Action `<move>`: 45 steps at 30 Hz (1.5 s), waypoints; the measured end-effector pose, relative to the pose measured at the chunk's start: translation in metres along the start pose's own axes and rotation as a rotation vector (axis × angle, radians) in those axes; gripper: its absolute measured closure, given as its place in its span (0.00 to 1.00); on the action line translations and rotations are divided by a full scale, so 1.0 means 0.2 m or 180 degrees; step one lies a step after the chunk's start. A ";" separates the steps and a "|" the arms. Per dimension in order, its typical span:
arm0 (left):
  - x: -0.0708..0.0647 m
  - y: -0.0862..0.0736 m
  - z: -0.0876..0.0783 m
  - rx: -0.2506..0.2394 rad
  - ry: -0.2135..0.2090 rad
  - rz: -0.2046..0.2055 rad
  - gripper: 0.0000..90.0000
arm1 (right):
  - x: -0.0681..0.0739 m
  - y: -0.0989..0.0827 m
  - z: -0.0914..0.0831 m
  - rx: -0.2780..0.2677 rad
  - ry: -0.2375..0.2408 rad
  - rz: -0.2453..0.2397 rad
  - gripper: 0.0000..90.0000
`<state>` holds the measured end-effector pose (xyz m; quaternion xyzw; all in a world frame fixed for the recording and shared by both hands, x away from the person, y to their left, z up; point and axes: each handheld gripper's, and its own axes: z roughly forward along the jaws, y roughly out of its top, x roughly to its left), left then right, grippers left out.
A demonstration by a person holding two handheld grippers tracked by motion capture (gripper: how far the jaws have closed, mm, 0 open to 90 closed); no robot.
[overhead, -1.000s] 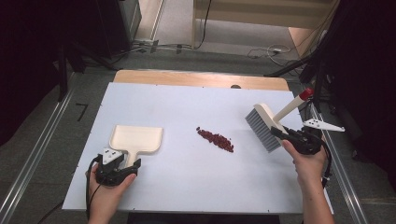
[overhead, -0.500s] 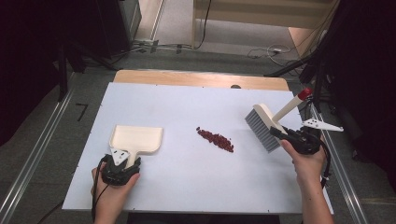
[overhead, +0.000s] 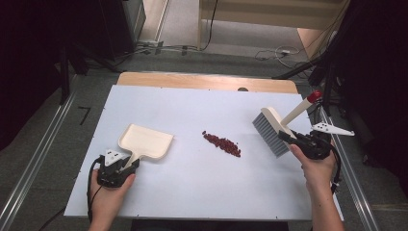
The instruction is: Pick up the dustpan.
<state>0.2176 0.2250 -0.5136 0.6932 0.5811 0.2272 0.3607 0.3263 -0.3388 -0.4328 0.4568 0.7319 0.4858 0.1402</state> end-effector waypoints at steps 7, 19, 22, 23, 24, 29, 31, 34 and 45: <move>-0.01 0.02 -0.05 -0.0098 -0.0044 0.0176 0.74 | 0.00 0.00 -0.01 -0.0023 -0.0003 0.0005 0.72; -0.14 0.08 -0.05 -0.0094 -0.0254 0.0596 0.74 | 0.01 0.01 0.00 -0.0015 0.0023 -0.0011 0.72; -0.17 0.09 -0.04 -0.0065 -0.0403 0.0615 0.74 | 0.02 0.02 0.01 -0.0011 0.0049 -0.0037 0.72; -0.18 0.09 -0.03 -0.0065 -0.0430 0.0640 0.74 | 0.02 0.02 0.01 -0.0011 0.0057 -0.0047 0.72; -0.20 0.10 -0.03 -0.0052 -0.0449 0.0688 0.74 | 0.03 0.02 0.01 -0.0009 0.0064 -0.0047 0.72; -0.26 0.13 -0.02 -0.0016 -0.0583 0.0851 0.74 | 0.04 0.03 0.02 0.0000 0.0034 -0.0078 0.72; -0.28 0.14 -0.01 0.0018 -0.0631 0.0915 0.74 | 0.04 0.03 0.02 -0.0004 0.0032 -0.0078 0.72; -0.32 0.14 0.01 0.0064 -0.0691 0.1021 0.74 | 0.05 0.03 0.03 0.0016 0.0030 -0.0108 0.72; -0.42 0.19 0.04 0.0172 -0.0866 0.1388 0.74 | 0.07 0.04 0.04 0.0049 -0.0004 -0.0158 0.72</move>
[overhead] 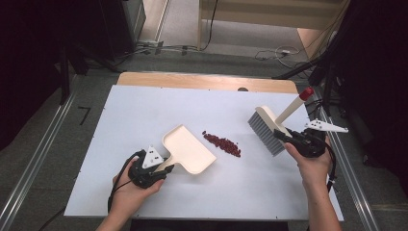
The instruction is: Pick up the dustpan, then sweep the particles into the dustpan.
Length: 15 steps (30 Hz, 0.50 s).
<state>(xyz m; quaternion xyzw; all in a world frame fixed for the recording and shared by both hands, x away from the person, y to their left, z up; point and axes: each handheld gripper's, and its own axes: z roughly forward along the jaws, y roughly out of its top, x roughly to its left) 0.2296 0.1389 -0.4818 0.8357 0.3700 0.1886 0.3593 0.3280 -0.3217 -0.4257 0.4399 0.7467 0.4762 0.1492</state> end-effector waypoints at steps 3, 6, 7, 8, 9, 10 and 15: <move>-0.01 0.02 0.01 0.0021 -0.0075 0.0034 0.74 | 0.01 0.00 0.01 0.0002 0.0005 -0.0004 0.72; -0.01 0.03 0.02 0.0055 -0.0127 0.0055 0.74 | 0.02 0.01 0.01 0.0006 0.0007 -0.0008 0.72; -0.01 0.03 0.03 0.0061 -0.0135 0.0055 0.74 | 0.03 0.02 0.02 0.0010 0.0009 -0.0011 0.72; -0.01 0.03 0.04 0.0075 -0.0142 0.0061 0.74 | 0.03 0.03 0.03 0.0005 0.0007 -0.0024 0.72; -0.01 0.03 0.04 0.0122 -0.0169 0.0096 0.74 | 0.04 0.03 0.03 0.0010 0.0010 -0.0026 0.72; -0.01 0.04 0.05 0.0148 -0.0190 0.0115 0.74 | 0.04 0.04 0.04 0.0008 0.0010 -0.0041 0.72; 0.01 0.07 0.08 0.0206 -0.0264 0.0156 0.74 | 0.06 0.07 0.06 0.0004 -0.0005 -0.0053 0.72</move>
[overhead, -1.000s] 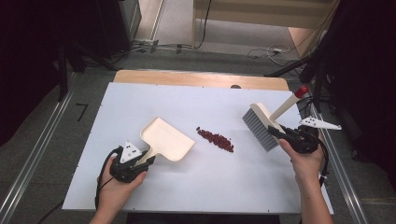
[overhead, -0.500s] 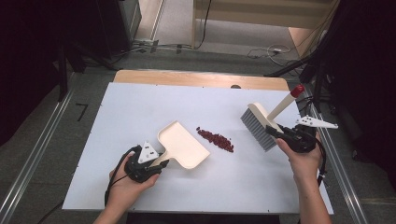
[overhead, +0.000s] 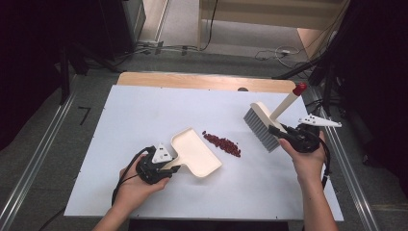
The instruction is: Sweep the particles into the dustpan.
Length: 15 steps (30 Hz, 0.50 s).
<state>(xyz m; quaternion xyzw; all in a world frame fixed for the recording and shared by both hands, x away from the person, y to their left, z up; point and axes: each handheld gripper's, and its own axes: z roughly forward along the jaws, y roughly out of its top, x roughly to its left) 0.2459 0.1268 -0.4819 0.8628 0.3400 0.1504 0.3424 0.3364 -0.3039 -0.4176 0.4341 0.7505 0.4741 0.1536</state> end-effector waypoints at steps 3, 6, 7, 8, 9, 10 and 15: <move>0.00 0.00 0.01 0.0040 -0.0057 -0.0020 0.74 | 0.01 0.00 0.02 -0.0001 -0.0005 -0.0010 0.72; -0.01 -0.01 0.03 0.0045 -0.0110 -0.0046 0.74 | 0.01 -0.01 0.05 0.0041 -0.0021 -0.0020 0.72; 0.00 -0.02 0.03 0.0062 -0.0114 -0.0033 0.74 | 0.01 -0.01 0.06 0.0059 -0.0028 -0.0035 0.72; 0.00 -0.01 0.04 0.0069 -0.0115 -0.0031 0.74 | 0.02 -0.02 0.07 0.0075 -0.0035 -0.0038 0.72; 0.00 -0.01 0.04 0.0068 -0.0124 -0.0052 0.74 | 0.02 -0.02 0.08 0.0085 -0.0043 -0.0041 0.72; 0.00 -0.01 0.04 0.0073 -0.0132 -0.0056 0.74 | 0.03 -0.03 0.09 0.0095 -0.0048 -0.0049 0.72; 0.02 0.02 0.05 0.0138 -0.0146 -0.0033 0.74 | 0.09 -0.04 0.15 0.0181 -0.0084 -0.0156 0.72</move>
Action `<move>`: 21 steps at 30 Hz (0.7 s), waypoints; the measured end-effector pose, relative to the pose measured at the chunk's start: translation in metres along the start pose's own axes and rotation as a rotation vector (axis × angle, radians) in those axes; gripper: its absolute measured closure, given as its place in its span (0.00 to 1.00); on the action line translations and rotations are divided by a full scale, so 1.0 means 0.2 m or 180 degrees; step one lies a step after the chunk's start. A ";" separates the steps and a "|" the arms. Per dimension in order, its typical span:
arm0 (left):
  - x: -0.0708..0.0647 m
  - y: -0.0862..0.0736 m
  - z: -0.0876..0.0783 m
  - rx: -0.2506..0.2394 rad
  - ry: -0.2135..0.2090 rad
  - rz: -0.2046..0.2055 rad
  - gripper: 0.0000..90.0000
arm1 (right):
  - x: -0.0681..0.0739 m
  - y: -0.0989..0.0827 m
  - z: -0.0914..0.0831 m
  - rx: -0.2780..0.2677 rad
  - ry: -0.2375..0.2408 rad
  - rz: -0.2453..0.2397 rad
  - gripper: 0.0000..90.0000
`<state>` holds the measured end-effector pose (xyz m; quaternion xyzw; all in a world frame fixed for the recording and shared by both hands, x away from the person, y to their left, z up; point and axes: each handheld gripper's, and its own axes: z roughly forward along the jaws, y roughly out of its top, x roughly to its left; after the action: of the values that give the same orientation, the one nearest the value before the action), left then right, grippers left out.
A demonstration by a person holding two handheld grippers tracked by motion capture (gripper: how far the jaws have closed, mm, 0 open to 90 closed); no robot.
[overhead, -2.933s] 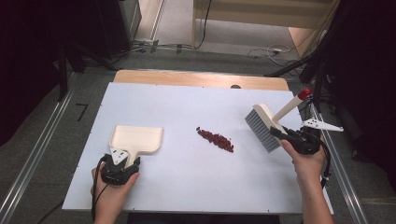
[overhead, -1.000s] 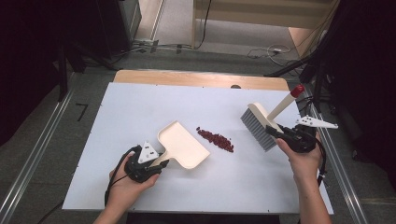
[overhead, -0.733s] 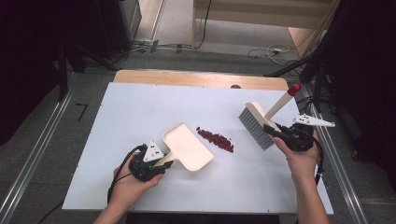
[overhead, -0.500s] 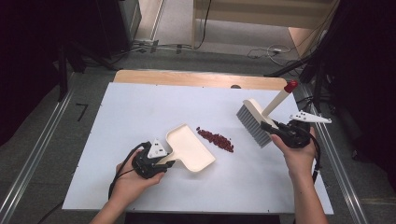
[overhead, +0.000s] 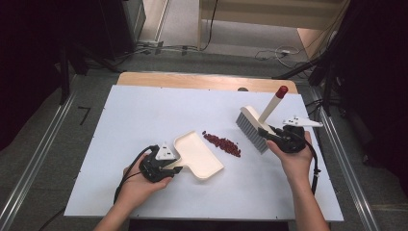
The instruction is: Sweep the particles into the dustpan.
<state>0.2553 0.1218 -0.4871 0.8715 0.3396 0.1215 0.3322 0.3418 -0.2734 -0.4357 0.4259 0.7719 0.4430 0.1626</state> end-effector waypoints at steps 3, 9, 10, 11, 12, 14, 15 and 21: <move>-0.01 0.03 0.00 0.0058 0.0019 0.0062 0.74 | 0.04 0.01 0.03 -0.0004 -0.0016 -0.0046 0.72; 0.01 0.04 0.02 0.0053 -0.0033 0.0034 0.74 | 0.08 0.01 0.08 -0.0001 -0.0087 -0.0138 0.72; 0.01 0.04 0.02 0.0048 -0.0032 0.0043 0.74 | 0.09 0.01 0.08 0.0015 -0.0109 -0.0154 0.72; 0.01 0.04 0.02 0.0049 -0.0030 0.0044 0.74 | 0.10 0.01 0.09 0.0035 -0.0126 -0.0183 0.72; 0.01 0.04 0.02 0.0053 -0.0025 0.0053 0.74 | 0.10 0.00 0.09 0.0043 -0.0151 -0.0221 0.72; 0.01 0.04 0.02 0.0050 -0.0029 0.0049 0.74 | 0.10 -0.01 0.10 0.0059 -0.0154 -0.0225 0.72; 0.01 0.03 0.03 0.0044 -0.0028 0.0052 0.74 | 0.10 -0.01 0.11 0.0069 -0.0154 -0.0204 0.72; 0.02 0.02 0.04 0.0030 -0.0058 0.0040 0.74 | 0.11 -0.03 0.14 0.0129 -0.0179 -0.0234 0.72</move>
<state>0.2636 0.1180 -0.4899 0.8763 0.3317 0.1139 0.3304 0.3441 -0.2414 -0.4530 0.4128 0.7910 0.4088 0.1917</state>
